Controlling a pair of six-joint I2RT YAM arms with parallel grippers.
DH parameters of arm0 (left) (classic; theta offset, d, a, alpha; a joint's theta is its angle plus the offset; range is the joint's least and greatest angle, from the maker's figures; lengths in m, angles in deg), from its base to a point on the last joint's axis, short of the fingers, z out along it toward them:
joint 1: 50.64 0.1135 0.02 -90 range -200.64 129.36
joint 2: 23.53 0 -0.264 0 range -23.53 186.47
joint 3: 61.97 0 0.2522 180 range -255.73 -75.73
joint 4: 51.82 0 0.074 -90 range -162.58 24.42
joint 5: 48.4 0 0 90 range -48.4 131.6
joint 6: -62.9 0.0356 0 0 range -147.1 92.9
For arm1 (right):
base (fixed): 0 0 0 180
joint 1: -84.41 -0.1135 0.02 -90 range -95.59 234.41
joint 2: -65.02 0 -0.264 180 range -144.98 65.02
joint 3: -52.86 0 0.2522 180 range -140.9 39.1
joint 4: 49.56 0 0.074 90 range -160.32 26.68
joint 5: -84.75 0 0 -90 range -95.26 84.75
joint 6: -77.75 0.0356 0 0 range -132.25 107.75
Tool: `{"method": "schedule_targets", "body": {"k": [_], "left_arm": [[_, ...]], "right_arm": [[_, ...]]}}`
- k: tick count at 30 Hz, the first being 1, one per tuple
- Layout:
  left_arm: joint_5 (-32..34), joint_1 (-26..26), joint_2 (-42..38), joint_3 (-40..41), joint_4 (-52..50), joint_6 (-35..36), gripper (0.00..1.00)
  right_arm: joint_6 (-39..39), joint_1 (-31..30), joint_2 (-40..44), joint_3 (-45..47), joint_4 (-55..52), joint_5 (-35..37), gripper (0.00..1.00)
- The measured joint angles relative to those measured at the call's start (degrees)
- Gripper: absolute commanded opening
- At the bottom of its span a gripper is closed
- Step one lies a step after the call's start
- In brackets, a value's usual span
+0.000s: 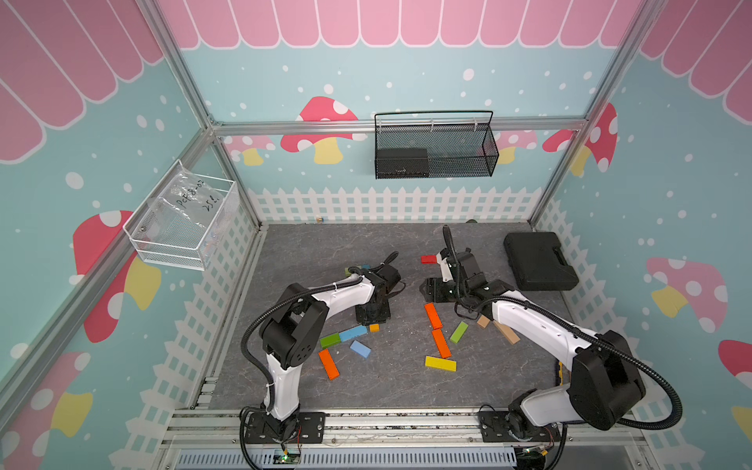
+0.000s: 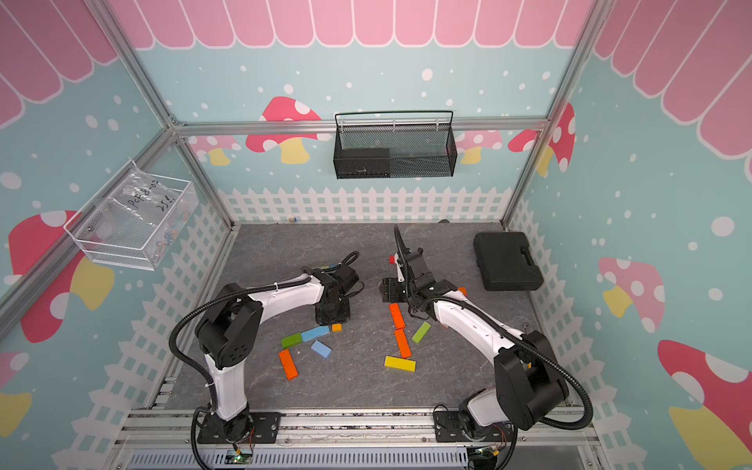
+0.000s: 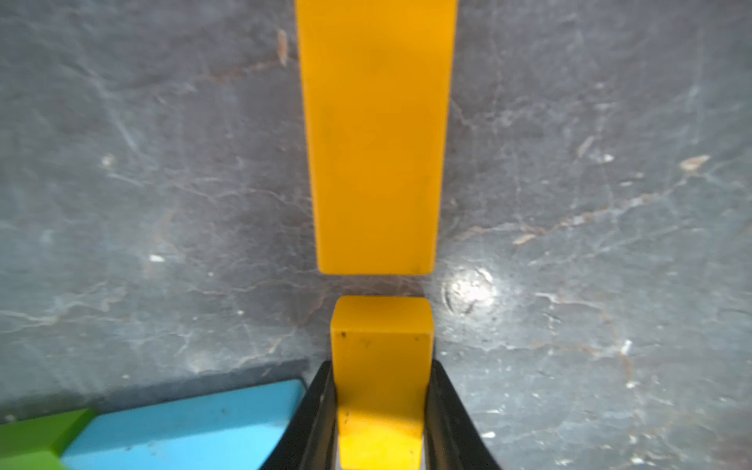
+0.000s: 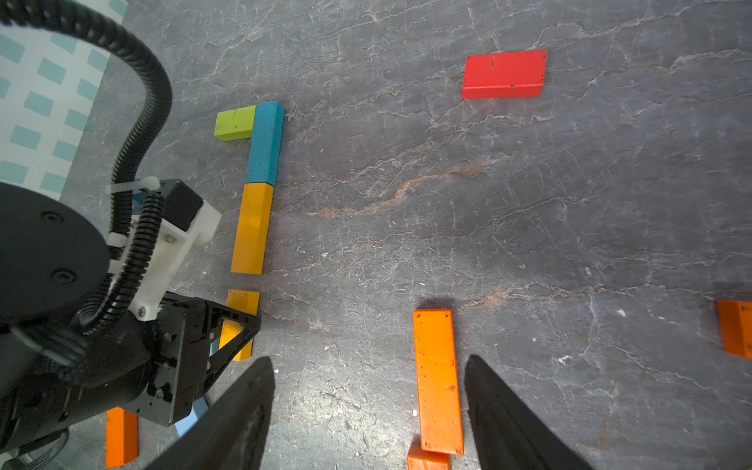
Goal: Assemble a giraffe with building blocks
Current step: Assemble the building block at the center of the board.
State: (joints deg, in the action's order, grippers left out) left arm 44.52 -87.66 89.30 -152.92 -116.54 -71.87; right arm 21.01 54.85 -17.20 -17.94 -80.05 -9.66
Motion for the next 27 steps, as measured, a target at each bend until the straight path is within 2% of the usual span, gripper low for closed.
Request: {"method": "schedule_targets", "body": {"k": [27], "left_arm": [[1.6,-0.5,3.7,-5.4,-4.5,0.6,0.38]], "right_arm": [[0.0,0.0,0.0,0.0,0.0,-0.2,0.76]]}}
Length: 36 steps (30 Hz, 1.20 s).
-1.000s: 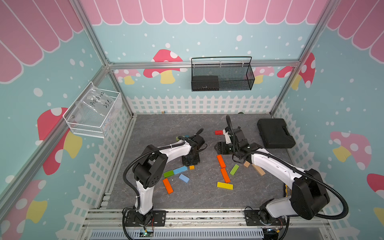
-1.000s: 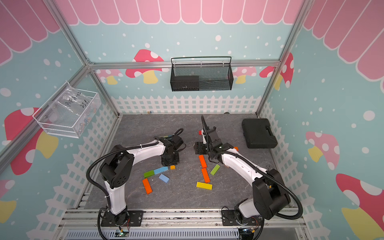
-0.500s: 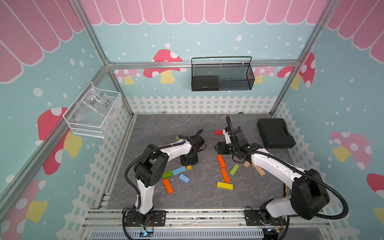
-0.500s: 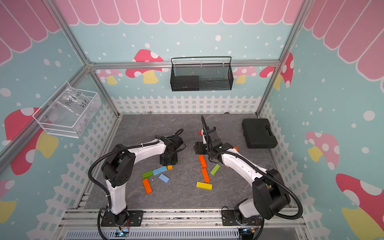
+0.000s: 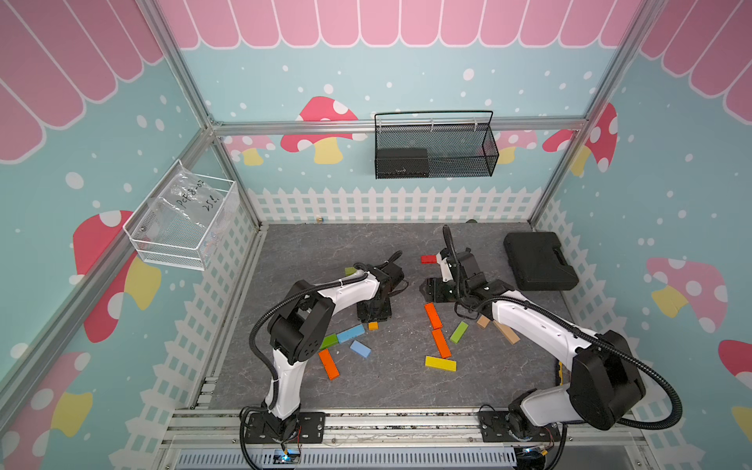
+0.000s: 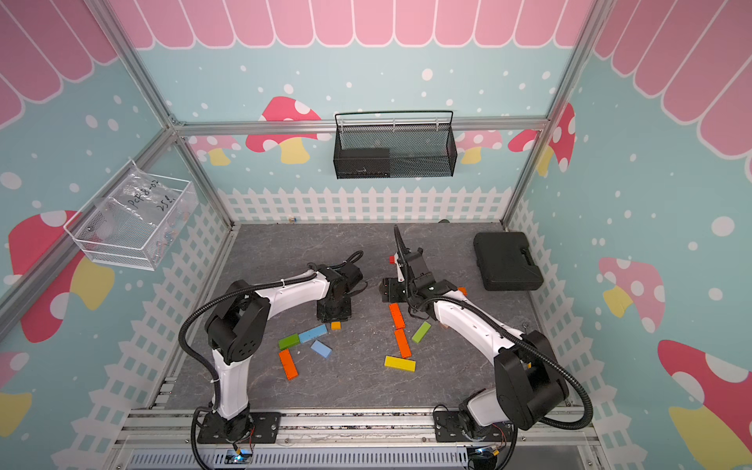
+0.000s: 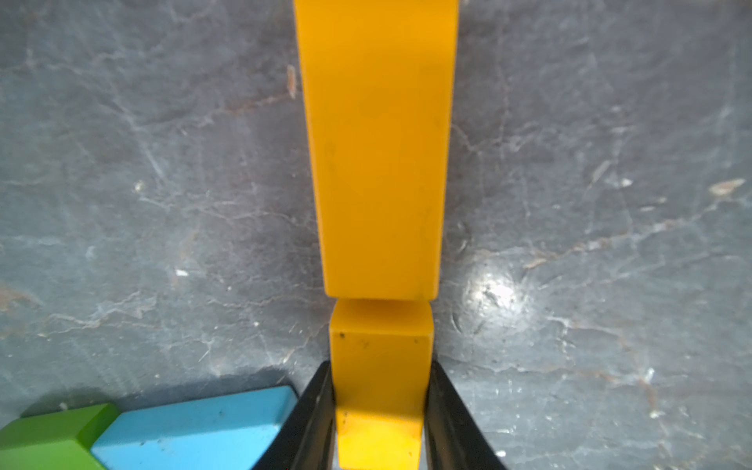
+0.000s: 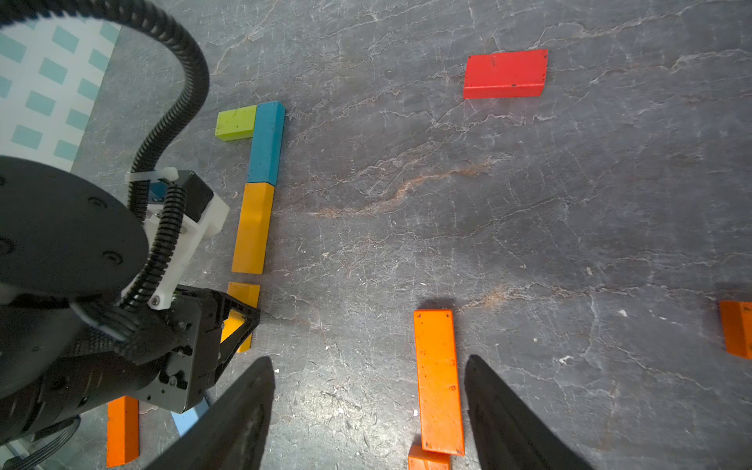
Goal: Assemble a giraffe with building blocks
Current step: Assemble the building block at the center of the board.
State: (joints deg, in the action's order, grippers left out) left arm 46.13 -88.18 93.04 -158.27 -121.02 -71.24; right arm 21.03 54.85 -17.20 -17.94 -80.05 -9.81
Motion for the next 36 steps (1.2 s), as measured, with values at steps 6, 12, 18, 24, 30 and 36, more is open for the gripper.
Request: {"method": "schedule_targets", "body": {"k": [6,12,18,24,30,36], "left_arm": [[0.0,0.1,0.0,0.0,-0.1,0.0,0.4],[-0.1,0.5,0.0,0.0,-0.4,0.0,0.44],[-0.7,0.8,0.0,0.0,-0.2,0.6,0.39],[-1.1,0.8,0.0,0.0,0.1,1.0,0.34],[-1.1,0.9,0.0,0.0,0.1,1.0,0.33],[-1.4,1.3,0.0,-0.1,0.2,1.1,0.34]], "right_arm": [[0.0,0.0,0.0,0.0,0.0,0.0,0.75],[0.0,0.0,0.0,0.0,0.0,0.0,0.76],[0.0,0.0,0.0,0.0,0.0,0.0,0.76],[0.0,0.0,-0.2,0.0,0.0,0.0,0.76],[0.0,0.0,-0.2,0.0,0.0,0.0,0.76],[0.0,0.0,-0.2,0.0,0.0,0.0,0.76]]}}
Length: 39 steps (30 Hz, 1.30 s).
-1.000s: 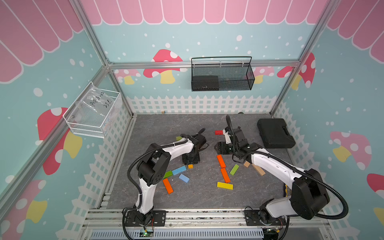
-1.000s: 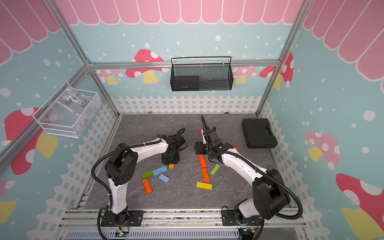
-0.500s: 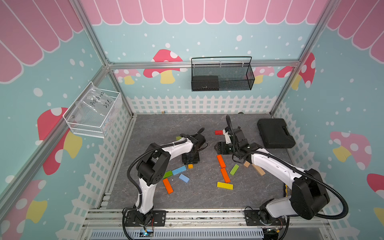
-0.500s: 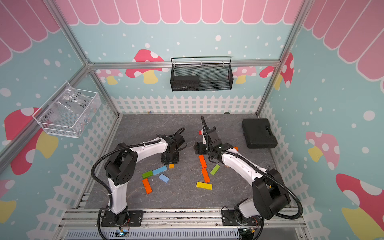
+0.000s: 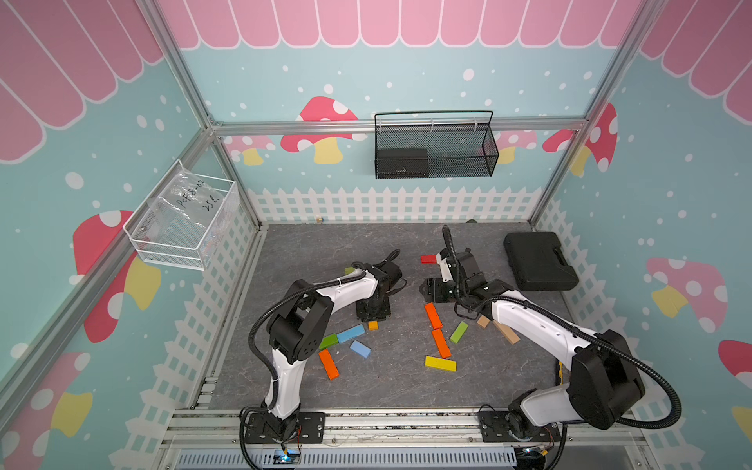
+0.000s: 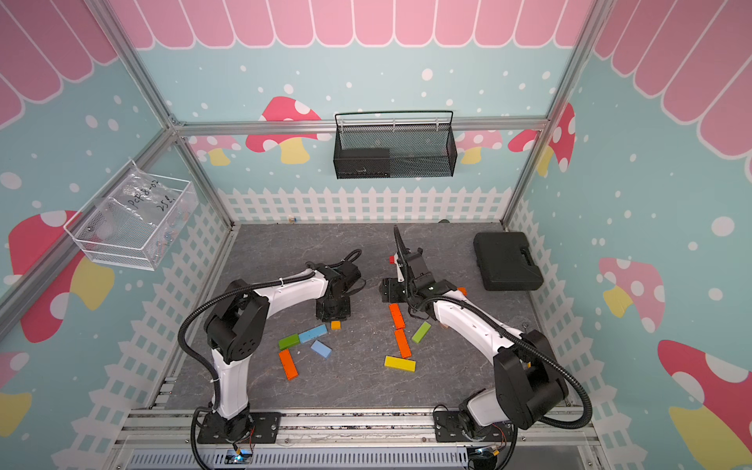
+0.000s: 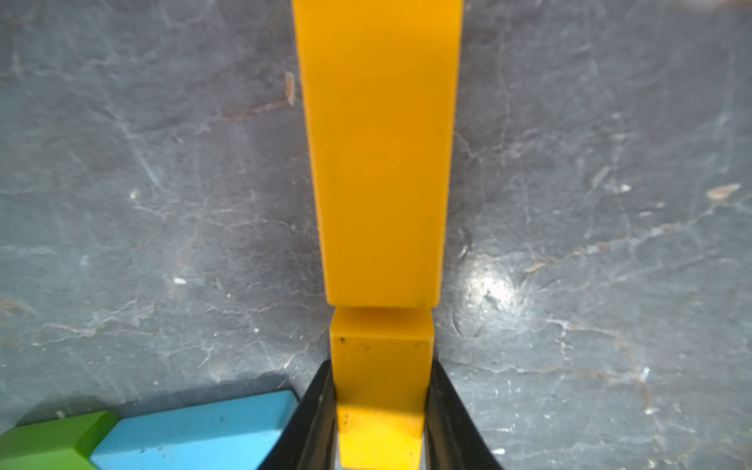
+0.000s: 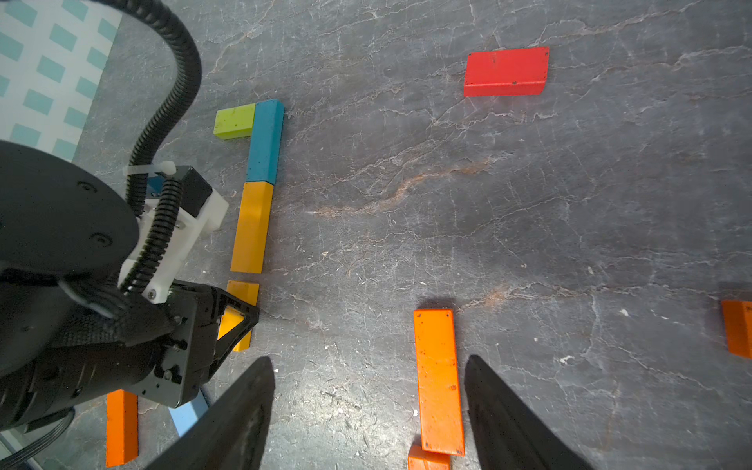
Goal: Assemble a giraffe with building blocks
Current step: Assemble the building block at the center of the board.
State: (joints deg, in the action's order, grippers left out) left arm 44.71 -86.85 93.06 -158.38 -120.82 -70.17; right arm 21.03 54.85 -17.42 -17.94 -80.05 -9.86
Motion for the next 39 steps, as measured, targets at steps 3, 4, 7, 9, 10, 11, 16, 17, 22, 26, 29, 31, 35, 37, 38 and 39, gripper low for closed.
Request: {"method": "schedule_targets", "body": {"k": [3,4,7,9,10,11,16,17,22,26,29,31,35,37,38,39], "left_arm": [[-0.2,0.3,0.0,0.0,0.2,0.0,0.35],[-0.2,0.4,0.0,0.0,0.2,0.0,0.35],[-0.4,0.6,0.0,0.0,0.3,0.0,0.36],[-0.5,0.7,0.1,0.0,0.3,0.0,0.36],[-0.6,0.7,0.1,-0.1,0.3,0.0,0.36],[-0.8,0.8,0.1,-0.1,0.3,0.0,0.36],[-1.0,1.0,0.3,-0.3,0.2,0.1,0.36],[-1.0,1.0,0.4,-0.5,0.2,0.1,0.37],[-1.2,1.4,1.0,-1.3,0.5,0.1,0.37],[-1.4,1.6,1.0,-1.4,0.7,0.3,0.39],[-1.4,1.7,1.0,-1.4,0.7,0.3,0.43],[-1.4,1.9,1.0,-1.4,0.8,0.5,0.48],[-1.4,2.2,1.0,-1.4,0.9,0.9,0.55],[-1.4,2.3,0.9,-1.4,0.9,1.0,0.58],[-1.4,2.3,0.9,-1.3,1.0,1.1,0.58],[-1.3,2.3,0.8,-1.2,1.0,1.2,0.6]], "right_arm": [[0.0,0.0,0.0,0.0,0.0,0.0,0.76],[0.0,0.0,0.0,0.0,0.0,0.0,0.76],[0.0,0.0,-0.2,0.0,0.0,-0.1,0.76],[0.0,0.0,-0.3,0.0,0.0,-0.1,0.76],[0.0,0.0,-0.3,0.0,0.0,-0.1,0.76],[0.0,0.0,-0.4,0.0,0.0,-0.1,0.76],[0.0,0.0,-0.5,0.0,0.0,-0.2,0.76],[0.0,0.0,-0.5,0.0,0.0,-0.2,0.76],[0.0,0.0,-0.5,0.0,0.0,-0.2,0.76],[0.0,0.0,-0.6,0.0,0.0,-0.2,0.76],[0.0,0.0,-0.7,0.0,0.0,-0.2,0.75],[0.0,0.0,-0.7,0.0,0.0,-0.2,0.75],[0.0,0.0,-0.9,0.0,0.0,-0.2,0.76],[0.0,0.0,-1.0,0.0,0.0,-0.3,0.76],[0.0,0.0,-1.0,0.0,0.0,-0.3,0.75],[0.0,0.0,-1.0,0.0,0.0,-0.3,0.76]]}}
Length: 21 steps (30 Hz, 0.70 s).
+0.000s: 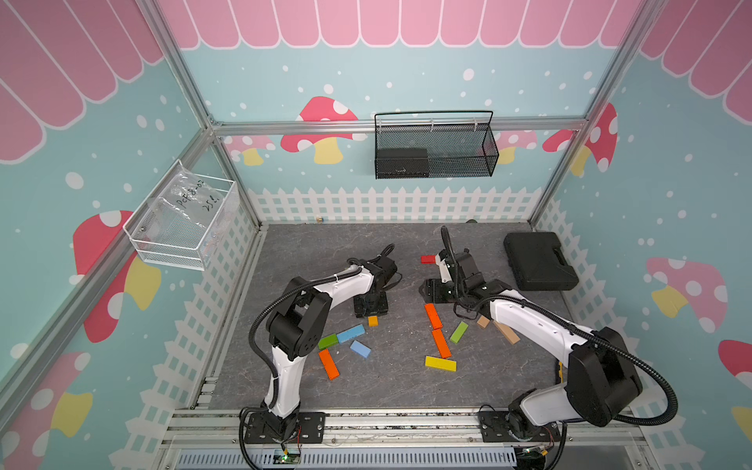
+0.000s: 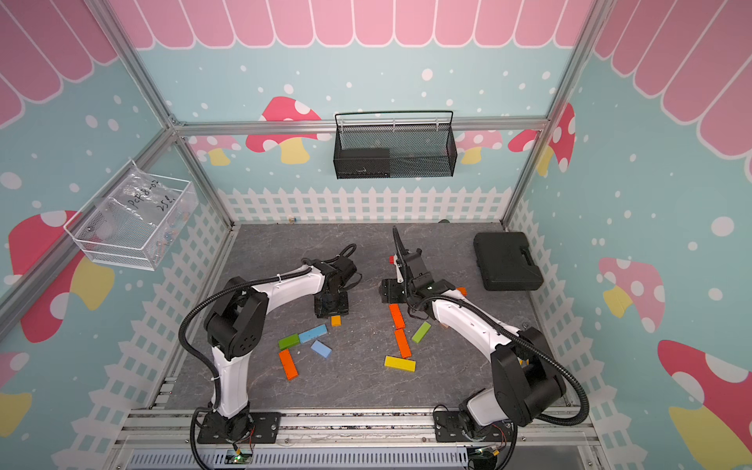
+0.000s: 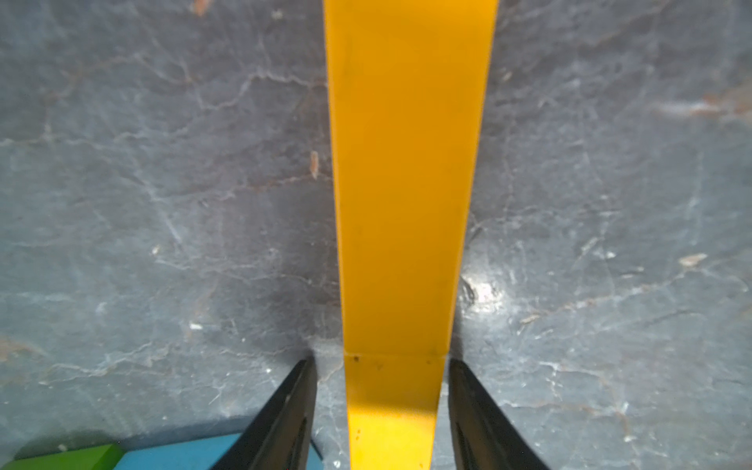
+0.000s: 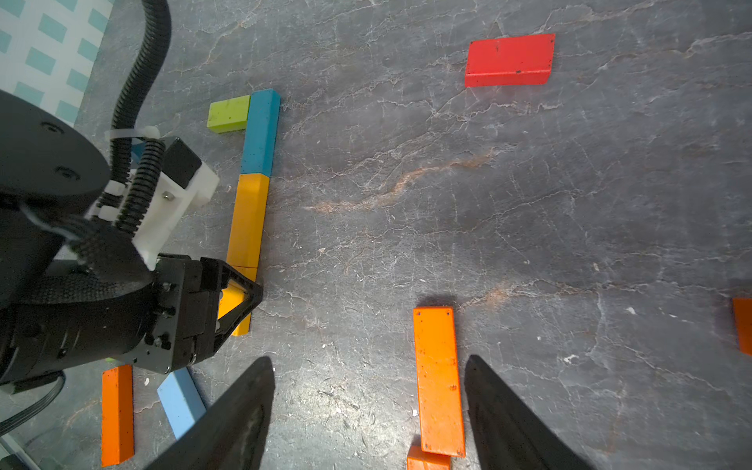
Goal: Assemble a giraffe with building blocks
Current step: Assemble the building block at the center of the board.
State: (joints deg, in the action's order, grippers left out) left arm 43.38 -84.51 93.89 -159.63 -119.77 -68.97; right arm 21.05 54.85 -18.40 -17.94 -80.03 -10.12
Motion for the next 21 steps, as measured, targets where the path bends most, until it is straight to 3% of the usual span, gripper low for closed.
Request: {"method": "schedule_targets", "body": {"k": [5,8,14,21], "left_arm": [[0.6,0.0,-3.0,1.6,-0.4,0.1,0.7],[2.0,-0.2,-9.3,2.0,-2.0,0.3,0.71],[9.0,0.0,-32.3,0.8,-5.9,0.3,0.74],[16.8,7.2,-51.5,1.0,-10.8,0.0,0.74]], "right_arm": [[0.0,0.0,0.0,0.0,-0.1,0.1,0.75],[0.0,0.0,0.0,-0.5,-0.9,0.3,0.75],[0.9,-1.1,0.0,-2.7,-2.3,1.4,0.75],[3.1,-11.9,-4.9,-10.8,-5.0,4.0,0.75]]}}
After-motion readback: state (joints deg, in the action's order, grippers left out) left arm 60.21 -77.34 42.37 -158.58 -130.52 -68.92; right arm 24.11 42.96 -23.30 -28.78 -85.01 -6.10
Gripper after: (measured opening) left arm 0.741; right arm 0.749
